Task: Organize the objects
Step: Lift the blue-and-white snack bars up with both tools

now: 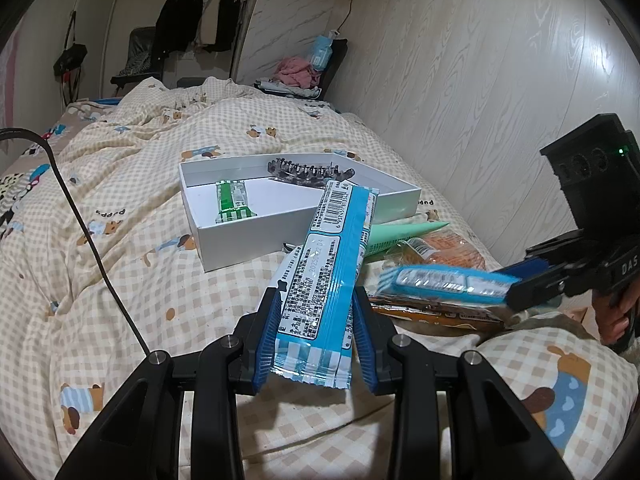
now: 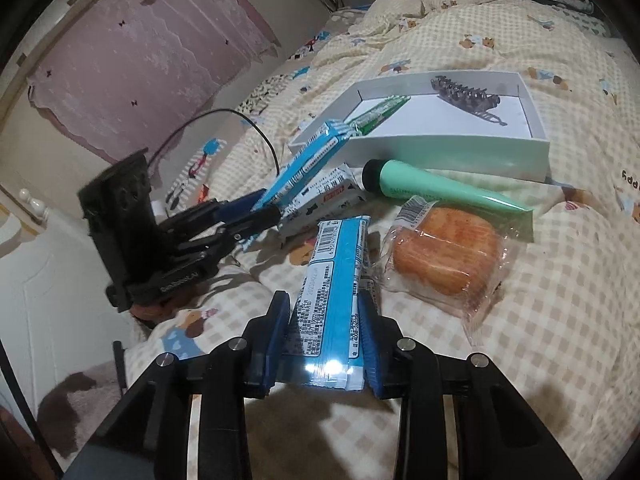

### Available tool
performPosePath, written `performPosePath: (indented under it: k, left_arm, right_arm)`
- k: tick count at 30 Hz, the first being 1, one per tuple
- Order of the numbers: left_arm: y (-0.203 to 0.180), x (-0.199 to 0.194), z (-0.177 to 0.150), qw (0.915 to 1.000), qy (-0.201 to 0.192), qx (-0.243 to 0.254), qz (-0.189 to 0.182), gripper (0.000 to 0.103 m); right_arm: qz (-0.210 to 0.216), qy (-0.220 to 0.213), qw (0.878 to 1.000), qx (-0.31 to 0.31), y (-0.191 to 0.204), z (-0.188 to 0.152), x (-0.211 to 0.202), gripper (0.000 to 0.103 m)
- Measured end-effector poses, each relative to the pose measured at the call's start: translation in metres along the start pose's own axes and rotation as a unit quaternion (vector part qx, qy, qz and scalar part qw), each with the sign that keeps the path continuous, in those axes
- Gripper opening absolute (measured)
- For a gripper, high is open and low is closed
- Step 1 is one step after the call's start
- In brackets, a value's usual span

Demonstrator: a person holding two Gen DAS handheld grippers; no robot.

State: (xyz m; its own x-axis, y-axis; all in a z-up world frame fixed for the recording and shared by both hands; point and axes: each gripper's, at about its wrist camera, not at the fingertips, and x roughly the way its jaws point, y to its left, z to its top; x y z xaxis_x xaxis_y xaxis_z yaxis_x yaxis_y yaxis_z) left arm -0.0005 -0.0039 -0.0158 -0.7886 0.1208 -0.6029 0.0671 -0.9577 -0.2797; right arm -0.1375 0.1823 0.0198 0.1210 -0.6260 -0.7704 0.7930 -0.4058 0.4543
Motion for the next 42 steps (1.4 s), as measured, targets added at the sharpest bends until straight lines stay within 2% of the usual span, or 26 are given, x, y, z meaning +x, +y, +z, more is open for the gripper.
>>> performPosePath:
  k: [7, 11, 14, 19, 21, 24, 27, 29, 30, 31, 35, 39, 42]
  left_arm:
    - [0.0, 0.0, 0.0, 1.0, 0.0, 0.0, 0.0, 0.039]
    - [0.0, 0.0, 0.0, 1.0, 0.001, 0.0, 0.0, 0.039]
    - [-0.001, 0.0, 0.0, 1.0, 0.002, 0.0, 0.0, 0.039]
    - [-0.001, 0.0, 0.0, 1.0, 0.002, 0.0, 0.0, 0.039]
    - [-0.001, 0.0, 0.0, 1.0, 0.001, 0.0, 0.0, 0.039]
    - [-0.001, 0.0, 0.0, 1.0, 0.002, 0.0, -0.001, 0.039]
    - [-0.001, 0.0, 0.0, 1.0, 0.003, 0.0, -0.001, 0.039]
    - [0.0, 0.0, 0.0, 1.0, 0.003, 0.0, -0.001, 0.039]
    - [-0.001, 0.0, 0.0, 1.0, 0.004, 0.0, -0.001, 0.039]
    - [0.0, 0.0, 0.0, 1.0, 0.004, 0.0, -0.001, 0.039]
    - [0.0, 0.001, 0.0, 1.0, 0.005, 0.0, -0.002, 0.039]
    - [0.0, 0.002, 0.0, 1.0, 0.005, 0.0, -0.002, 0.039]
    - [0.0, 0.003, 0.0, 1.0, 0.005, 0.0, -0.002, 0.039]
  right_arm:
    - [-0.01, -0.05, 0.999, 0.014, -0.011, -0.015, -0.041, 0.036]
    - [-0.052, -0.079, 0.995, 0.018, -0.02, -0.029, -0.06, 0.036]
    - [-0.091, -0.074, 0.993, 0.017, -0.028, -0.038, -0.057, 0.036]
    - [-0.129, -0.065, 0.989, 0.0, -0.033, -0.043, -0.046, 0.036]
    - [-0.128, -0.062, 0.99, -0.008, -0.034, -0.044, -0.044, 0.038]
    - [-0.123, -0.063, 0.99, -0.019, -0.035, -0.046, -0.044, 0.055]
    - [-0.136, -0.073, 0.987, -0.04, -0.035, -0.048, -0.047, 0.062]
    - [-0.135, -0.096, 0.985, -0.049, -0.038, -0.048, -0.052, 0.07]
    - [-0.128, -0.113, 0.984, -0.042, -0.042, -0.047, -0.057, 0.081]
    - [-0.119, -0.123, 0.985, -0.036, -0.045, -0.046, -0.06, 0.084]
    - [-0.062, -0.133, 0.989, 0.002, -0.065, -0.035, -0.061, 0.084]
    - [-0.048, -0.122, 0.991, 0.011, -0.077, -0.023, -0.049, 0.084]
    - [-0.055, -0.11, 0.992, 0.013, -0.086, -0.016, -0.038, 0.084]
